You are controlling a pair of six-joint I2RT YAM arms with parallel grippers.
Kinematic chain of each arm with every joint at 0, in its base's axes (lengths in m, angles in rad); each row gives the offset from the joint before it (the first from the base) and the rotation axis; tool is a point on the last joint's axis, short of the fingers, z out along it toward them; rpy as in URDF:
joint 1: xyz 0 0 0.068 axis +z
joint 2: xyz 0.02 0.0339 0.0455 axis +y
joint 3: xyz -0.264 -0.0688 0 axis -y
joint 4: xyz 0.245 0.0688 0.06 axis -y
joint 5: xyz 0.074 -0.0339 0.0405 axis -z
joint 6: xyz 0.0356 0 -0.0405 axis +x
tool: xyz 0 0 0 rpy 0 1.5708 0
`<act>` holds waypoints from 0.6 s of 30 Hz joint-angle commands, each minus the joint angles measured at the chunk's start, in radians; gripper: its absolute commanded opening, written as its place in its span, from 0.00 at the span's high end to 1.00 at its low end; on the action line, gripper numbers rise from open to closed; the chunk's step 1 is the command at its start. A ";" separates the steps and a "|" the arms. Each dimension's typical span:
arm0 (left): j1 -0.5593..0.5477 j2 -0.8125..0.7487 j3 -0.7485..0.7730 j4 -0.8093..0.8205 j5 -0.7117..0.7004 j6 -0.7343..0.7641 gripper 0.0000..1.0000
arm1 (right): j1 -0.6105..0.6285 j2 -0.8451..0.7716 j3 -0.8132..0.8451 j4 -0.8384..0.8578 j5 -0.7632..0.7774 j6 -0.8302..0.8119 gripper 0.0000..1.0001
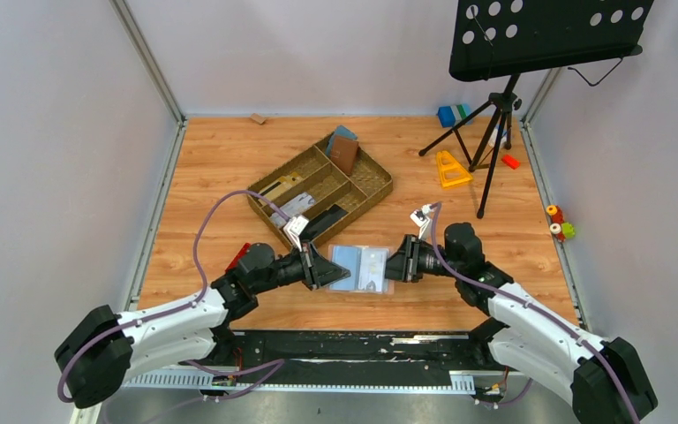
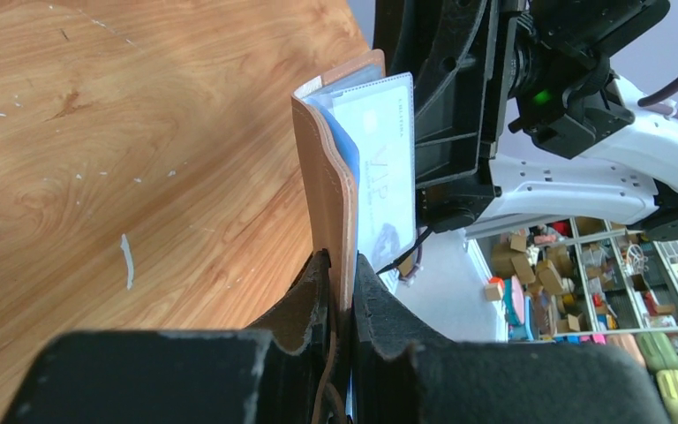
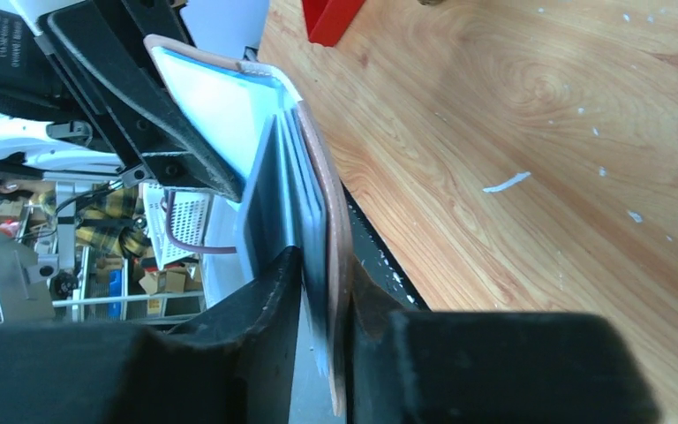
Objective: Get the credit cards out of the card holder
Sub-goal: Remove the credit card from the card holder.
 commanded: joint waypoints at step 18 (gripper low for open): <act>0.006 -0.030 -0.005 0.118 -0.016 -0.040 1.00 | 0.054 -0.033 -0.026 0.272 -0.049 0.094 1.00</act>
